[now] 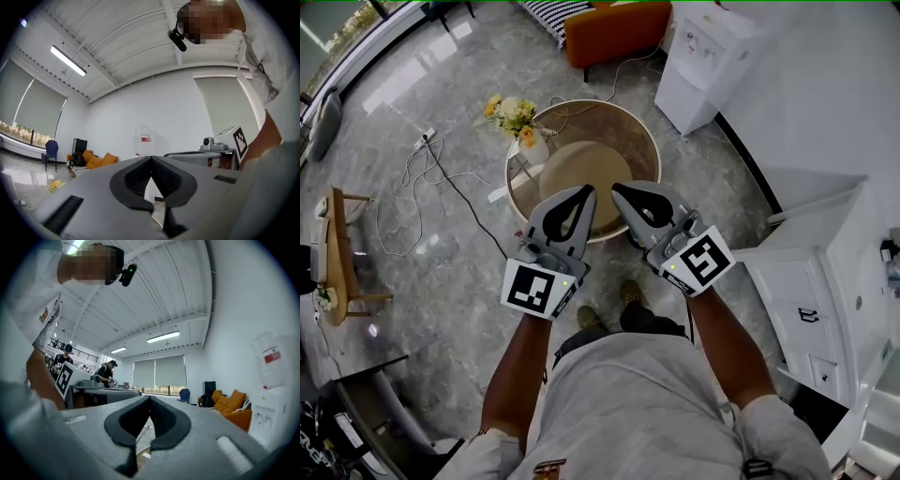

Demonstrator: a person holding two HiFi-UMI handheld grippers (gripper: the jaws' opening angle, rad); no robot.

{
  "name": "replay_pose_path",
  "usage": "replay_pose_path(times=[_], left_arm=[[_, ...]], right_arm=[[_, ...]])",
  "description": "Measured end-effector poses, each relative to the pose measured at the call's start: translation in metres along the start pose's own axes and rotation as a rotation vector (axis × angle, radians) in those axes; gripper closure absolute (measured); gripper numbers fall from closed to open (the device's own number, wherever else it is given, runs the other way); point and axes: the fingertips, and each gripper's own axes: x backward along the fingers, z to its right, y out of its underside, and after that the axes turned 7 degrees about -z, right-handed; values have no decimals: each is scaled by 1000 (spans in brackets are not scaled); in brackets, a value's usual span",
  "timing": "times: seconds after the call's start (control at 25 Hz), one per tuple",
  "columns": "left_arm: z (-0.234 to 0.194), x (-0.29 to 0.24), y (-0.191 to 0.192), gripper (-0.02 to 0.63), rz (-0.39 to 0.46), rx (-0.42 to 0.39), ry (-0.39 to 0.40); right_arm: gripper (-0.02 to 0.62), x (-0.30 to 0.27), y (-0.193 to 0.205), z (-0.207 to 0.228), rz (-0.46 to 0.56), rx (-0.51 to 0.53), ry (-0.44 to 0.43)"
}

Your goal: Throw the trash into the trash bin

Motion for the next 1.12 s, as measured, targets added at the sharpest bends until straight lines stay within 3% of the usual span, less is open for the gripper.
replay_pose_path(times=[1.12], left_arm=[[25,-2,1,606,-9,7,15]], right_arm=[[595,30,7,3,-23,-15,10]])
